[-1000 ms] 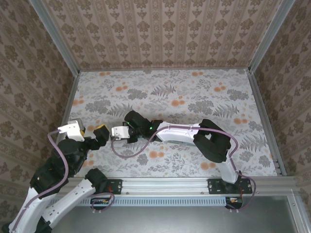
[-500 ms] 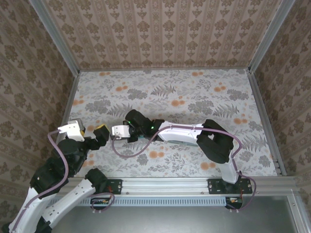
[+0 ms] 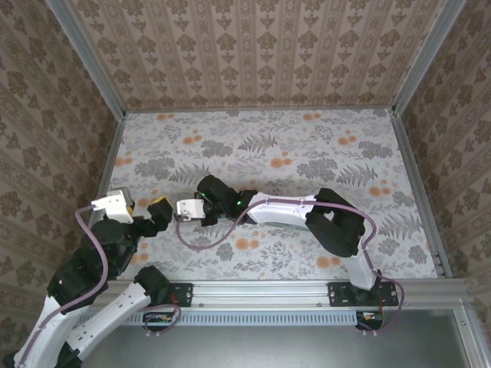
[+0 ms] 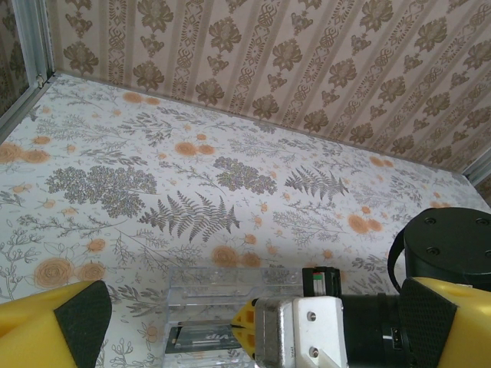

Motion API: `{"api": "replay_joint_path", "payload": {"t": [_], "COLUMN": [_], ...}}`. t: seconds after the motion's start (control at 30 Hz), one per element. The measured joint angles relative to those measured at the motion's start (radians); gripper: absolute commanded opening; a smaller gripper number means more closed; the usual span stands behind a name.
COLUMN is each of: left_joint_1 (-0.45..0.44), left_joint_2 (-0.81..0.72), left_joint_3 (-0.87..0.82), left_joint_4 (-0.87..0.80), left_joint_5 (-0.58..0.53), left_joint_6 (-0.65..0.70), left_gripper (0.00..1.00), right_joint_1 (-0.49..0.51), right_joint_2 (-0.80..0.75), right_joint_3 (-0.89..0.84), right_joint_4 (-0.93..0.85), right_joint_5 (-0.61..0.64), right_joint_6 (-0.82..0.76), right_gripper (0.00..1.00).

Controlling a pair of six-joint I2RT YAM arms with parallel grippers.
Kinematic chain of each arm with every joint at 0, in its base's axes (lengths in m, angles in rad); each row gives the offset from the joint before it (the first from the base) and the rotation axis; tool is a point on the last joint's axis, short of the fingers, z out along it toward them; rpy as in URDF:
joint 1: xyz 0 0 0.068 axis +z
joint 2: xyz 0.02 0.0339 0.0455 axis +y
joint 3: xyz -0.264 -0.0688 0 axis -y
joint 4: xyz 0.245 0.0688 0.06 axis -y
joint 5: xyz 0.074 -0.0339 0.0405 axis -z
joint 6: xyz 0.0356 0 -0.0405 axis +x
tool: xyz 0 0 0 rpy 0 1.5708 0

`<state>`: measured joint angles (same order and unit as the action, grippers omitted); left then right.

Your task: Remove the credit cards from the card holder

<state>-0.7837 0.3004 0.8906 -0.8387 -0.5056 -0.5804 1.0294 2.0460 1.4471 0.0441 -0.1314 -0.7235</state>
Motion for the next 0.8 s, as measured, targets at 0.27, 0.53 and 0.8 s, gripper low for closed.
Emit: {"api": "replay_joint_path", "payload": {"t": [0.27,0.53,0.8], "left_joint_1": [0.0,0.0,0.0], "left_joint_2": [0.0,0.0,0.001], "left_joint_3": [0.0,0.0,0.0], "left_joint_4": [0.0,0.0,0.0], "left_joint_5": [0.0,0.0,0.011], "left_joint_6": [0.0,0.0,0.001], "left_gripper": [1.0,1.0,1.0], "right_joint_1": [0.0,0.0,-0.002], "right_joint_2": [0.012,0.012,-0.027], "right_joint_3": [0.0,0.0,-0.021], "right_joint_4": [0.002,0.003,0.046], "right_joint_5": [0.025,0.035,0.069], "right_joint_6": [0.021,0.045,0.13], "right_gripper": [0.15,0.24,0.27]}}
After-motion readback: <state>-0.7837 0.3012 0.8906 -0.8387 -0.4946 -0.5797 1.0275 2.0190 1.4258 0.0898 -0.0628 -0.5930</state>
